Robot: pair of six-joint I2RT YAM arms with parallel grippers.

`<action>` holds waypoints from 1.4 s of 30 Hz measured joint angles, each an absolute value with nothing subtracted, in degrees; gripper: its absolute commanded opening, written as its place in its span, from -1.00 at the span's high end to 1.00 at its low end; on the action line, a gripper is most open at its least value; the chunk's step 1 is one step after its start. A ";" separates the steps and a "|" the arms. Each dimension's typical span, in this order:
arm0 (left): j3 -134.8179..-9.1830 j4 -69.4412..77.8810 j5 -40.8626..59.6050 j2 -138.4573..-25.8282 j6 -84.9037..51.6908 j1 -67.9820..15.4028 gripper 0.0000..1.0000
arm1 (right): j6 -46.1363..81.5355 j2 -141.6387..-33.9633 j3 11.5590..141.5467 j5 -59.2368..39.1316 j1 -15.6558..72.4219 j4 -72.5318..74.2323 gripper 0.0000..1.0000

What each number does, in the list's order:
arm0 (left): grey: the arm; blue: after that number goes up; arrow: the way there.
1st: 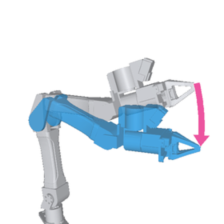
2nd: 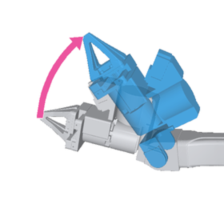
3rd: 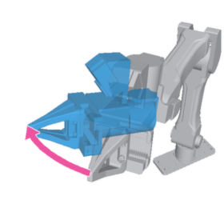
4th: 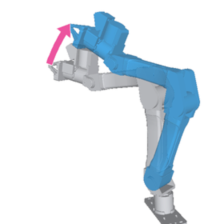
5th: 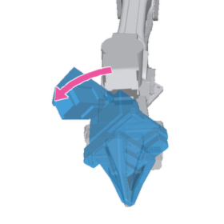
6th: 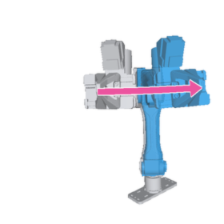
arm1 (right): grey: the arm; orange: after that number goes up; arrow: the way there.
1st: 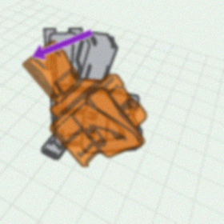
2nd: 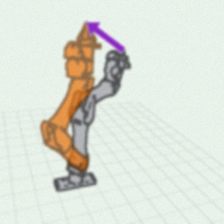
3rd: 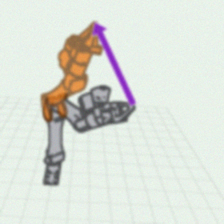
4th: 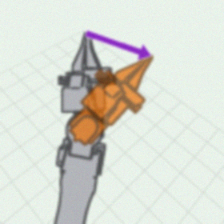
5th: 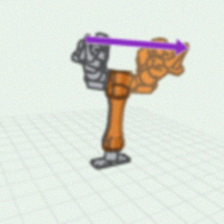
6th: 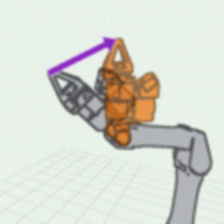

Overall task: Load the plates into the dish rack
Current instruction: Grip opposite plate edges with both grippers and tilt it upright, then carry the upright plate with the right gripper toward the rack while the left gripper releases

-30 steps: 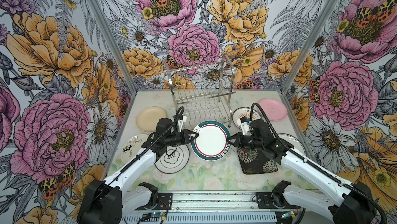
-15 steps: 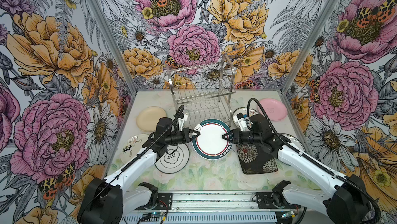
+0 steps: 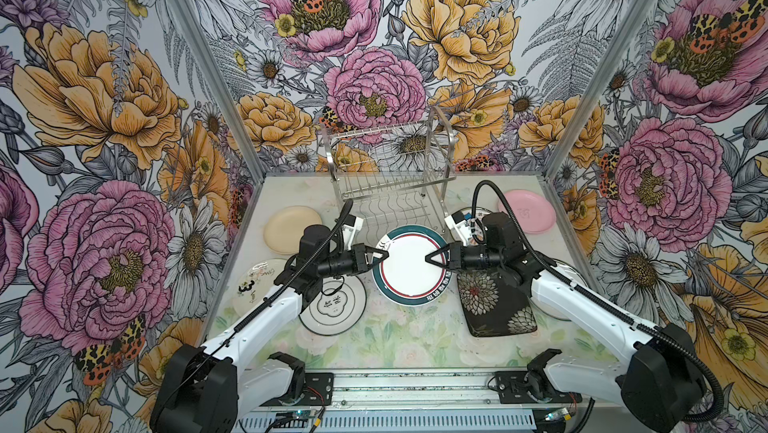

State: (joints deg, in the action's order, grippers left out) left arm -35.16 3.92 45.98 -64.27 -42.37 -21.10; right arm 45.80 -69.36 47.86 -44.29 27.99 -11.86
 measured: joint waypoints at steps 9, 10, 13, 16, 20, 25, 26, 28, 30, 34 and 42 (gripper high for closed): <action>-36.18 -3.62 42.52 -60.27 -39.42 -17.19 -0.59 | 42.76 -66.15 50.04 -36.77 27.66 -18.46 1.00; -36.82 -5.10 41.39 -59.88 -38.94 -16.93 -0.60 | 42.06 -65.32 50.81 -34.74 27.66 -20.16 1.00; -39.22 -9.52 37.32 -59.27 -36.40 -16.69 -0.62 | 39.66 -61.82 53.28 -27.42 27.75 -25.74 1.00; -40.42 -13.87 32.67 -58.78 -33.80 -16.69 -0.63 | 37.32 -57.84 56.38 -19.07 28.42 -31.77 1.00; -40.84 -18.81 27.22 -58.48 -31.31 -16.69 -0.64 | 34.13 -55.07 62.52 -8.82 30.02 -39.83 1.00; -41.69 -22.52 22.26 -58.48 -29.32 -16.95 -0.64 | 30.28 -55.72 72.73 0.34 32.62 -48.53 1.00; -41.89 -22.94 21.47 -58.48 -28.99 -17.06 -0.64 | 29.63 -56.27 75.07 1.63 33.01 -50.09 1.00; -42.22 -23.51 20.10 -58.46 -28.47 -17.37 -0.64 | 28.62 -57.71 79.64 3.90 33.69 -52.73 1.00; -42.39 -24.05 18.94 -58.35 -28.05 -17.69 -0.64 | 27.70 -59.59 84.27 5.89 34.35 -54.76 1.00; -42.44 -25.08 17.10 -57.78 -27.62 -18.39 -0.65 | 26.24 -64.27 93.65 8.51 34.96 -58.39 1.00; -42.48 -25.98 14.90 -56.69 -27.44 -19.42 -0.67 | 23.64 -77.14 114.04 13.91 34.98 -61.45 1.00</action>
State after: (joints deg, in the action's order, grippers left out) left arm -42.48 -25.98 14.90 -56.69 -27.44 -19.42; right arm 23.64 -77.14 114.04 13.91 34.98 -61.45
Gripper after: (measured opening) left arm 0.833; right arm 0.126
